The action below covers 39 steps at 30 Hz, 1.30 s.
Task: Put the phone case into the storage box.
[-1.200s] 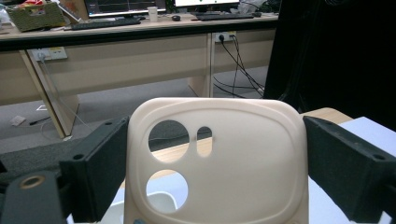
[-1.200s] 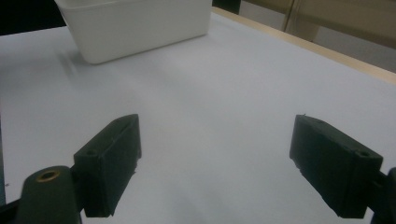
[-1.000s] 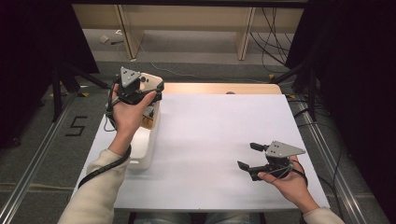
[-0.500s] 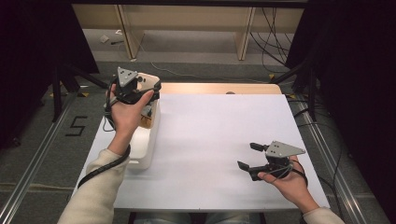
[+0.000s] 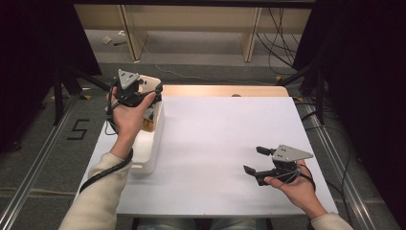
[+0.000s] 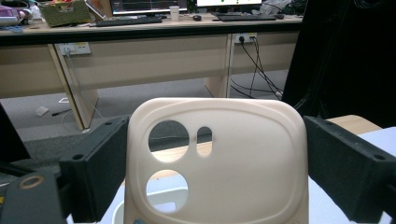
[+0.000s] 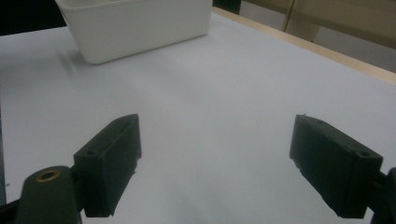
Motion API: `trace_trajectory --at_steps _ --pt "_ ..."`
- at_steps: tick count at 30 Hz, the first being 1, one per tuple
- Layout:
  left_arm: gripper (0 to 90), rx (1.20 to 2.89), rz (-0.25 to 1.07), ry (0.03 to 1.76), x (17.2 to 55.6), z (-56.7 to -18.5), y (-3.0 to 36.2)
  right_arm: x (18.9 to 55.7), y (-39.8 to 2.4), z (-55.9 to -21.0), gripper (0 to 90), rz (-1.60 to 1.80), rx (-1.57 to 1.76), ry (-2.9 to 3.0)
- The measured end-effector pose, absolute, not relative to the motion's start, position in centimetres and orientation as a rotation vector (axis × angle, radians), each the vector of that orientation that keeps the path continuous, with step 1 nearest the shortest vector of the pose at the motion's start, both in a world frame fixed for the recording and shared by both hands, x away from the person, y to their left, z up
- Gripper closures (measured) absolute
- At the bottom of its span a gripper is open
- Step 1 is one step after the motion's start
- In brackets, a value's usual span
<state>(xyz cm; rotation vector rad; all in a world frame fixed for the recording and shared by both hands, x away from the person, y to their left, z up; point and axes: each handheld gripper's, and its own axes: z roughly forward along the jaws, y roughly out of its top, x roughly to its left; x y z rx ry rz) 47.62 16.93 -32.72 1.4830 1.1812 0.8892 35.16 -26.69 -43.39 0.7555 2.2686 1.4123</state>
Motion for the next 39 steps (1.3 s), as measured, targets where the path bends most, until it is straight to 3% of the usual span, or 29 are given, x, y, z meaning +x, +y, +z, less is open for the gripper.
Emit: trace_trajectory --at_steps 39 --pt "10.7 1.478 0.887 1.217 48.6 -34.3 17.6 35.2 -26.6 -43.5 17.6 1.414 0.756 2.270"
